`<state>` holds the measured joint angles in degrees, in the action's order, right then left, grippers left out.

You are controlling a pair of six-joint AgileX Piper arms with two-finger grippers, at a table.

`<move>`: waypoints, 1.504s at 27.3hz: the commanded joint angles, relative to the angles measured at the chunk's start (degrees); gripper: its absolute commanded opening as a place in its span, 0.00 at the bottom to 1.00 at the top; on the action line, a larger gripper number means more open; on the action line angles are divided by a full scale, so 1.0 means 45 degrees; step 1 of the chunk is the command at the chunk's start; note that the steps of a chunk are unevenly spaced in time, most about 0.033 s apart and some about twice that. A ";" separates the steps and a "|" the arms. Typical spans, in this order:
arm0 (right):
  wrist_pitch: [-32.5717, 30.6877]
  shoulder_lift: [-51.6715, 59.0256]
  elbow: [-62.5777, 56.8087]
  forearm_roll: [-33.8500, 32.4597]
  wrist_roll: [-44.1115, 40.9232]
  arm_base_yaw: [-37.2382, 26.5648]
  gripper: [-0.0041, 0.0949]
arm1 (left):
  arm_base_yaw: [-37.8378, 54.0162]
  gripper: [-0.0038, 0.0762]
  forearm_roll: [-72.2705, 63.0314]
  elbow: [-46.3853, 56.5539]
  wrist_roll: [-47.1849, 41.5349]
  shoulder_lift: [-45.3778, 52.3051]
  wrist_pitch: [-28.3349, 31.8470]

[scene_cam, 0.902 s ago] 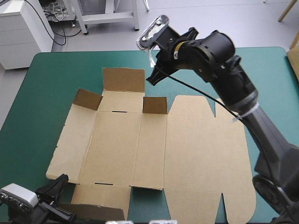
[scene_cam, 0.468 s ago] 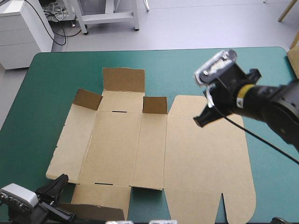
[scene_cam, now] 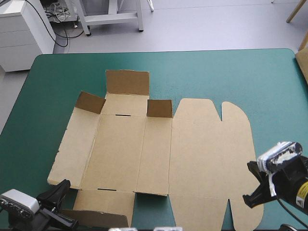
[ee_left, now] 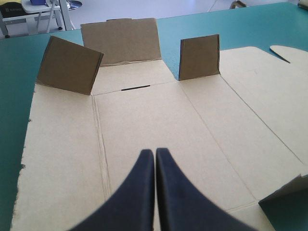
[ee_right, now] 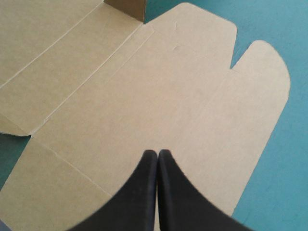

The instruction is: Fold the box

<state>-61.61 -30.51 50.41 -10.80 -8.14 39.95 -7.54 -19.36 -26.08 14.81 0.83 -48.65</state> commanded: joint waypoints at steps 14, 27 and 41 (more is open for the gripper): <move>0.3228 0.4796 -0.4691 0.0939 -0.0068 0.0034 0.02 | 0.0003 0.20 -0.0329 -0.0287 -0.0049 0.0110 0.0908; 0.3228 0.4796 -0.4691 0.0993 -0.0068 0.0034 0.02 | 0.0003 0.70 -0.0308 -0.0287 0.0033 0.0078 0.0851; 0.3153 0.4796 -0.4691 0.1509 -0.0046 0.0034 0.02 | 0.0003 0.67 0.1764 -0.4857 -0.1703 -0.7579 -0.2385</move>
<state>-51.22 -8.26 27.84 -4.10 -8.57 39.95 -7.54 -10.23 -43.45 7.71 -26.65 -58.92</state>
